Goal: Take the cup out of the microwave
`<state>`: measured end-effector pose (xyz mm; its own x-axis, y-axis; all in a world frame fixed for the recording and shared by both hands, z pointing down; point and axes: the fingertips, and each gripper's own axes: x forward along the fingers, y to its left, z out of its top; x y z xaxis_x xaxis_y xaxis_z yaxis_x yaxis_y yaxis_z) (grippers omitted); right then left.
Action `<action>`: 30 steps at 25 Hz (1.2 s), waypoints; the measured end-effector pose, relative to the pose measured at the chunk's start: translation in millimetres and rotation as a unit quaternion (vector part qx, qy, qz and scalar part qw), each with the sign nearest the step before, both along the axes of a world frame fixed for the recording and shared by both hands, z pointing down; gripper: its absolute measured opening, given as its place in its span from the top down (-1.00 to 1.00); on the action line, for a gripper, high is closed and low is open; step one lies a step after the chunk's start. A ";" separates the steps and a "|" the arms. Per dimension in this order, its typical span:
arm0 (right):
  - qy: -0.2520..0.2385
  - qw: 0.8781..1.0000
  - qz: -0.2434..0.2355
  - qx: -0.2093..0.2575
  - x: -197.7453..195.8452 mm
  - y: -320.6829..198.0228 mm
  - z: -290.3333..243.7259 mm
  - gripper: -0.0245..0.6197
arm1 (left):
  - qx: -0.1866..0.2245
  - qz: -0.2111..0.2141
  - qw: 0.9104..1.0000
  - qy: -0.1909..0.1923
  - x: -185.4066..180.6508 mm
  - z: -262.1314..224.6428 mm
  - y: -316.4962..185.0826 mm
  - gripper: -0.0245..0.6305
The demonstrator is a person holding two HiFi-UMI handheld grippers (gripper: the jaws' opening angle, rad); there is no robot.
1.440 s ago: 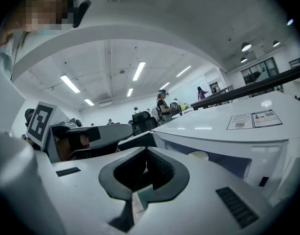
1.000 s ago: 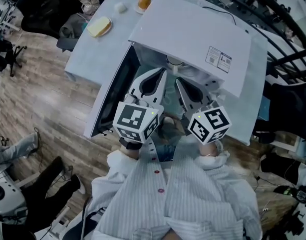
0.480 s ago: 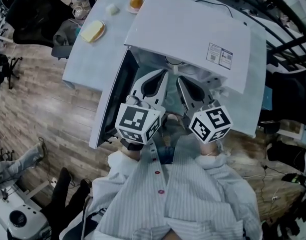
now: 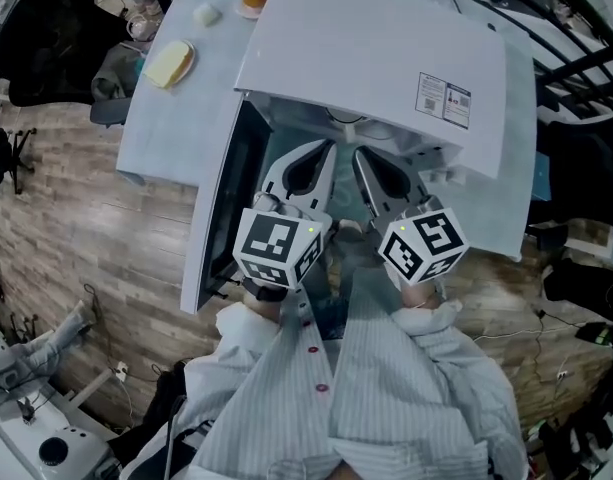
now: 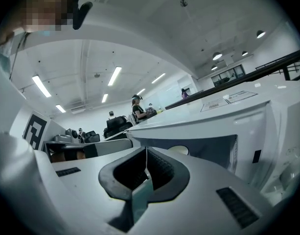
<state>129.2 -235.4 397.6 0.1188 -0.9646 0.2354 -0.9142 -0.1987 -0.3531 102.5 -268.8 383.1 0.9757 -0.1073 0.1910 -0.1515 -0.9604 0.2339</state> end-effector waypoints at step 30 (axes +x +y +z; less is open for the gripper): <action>0.003 0.998 0.051 -0.046 19.4 -10.3 94.0 0.80 | -0.011 0.000 1.000 -0.013 2.0 71.3 -12.0 0.90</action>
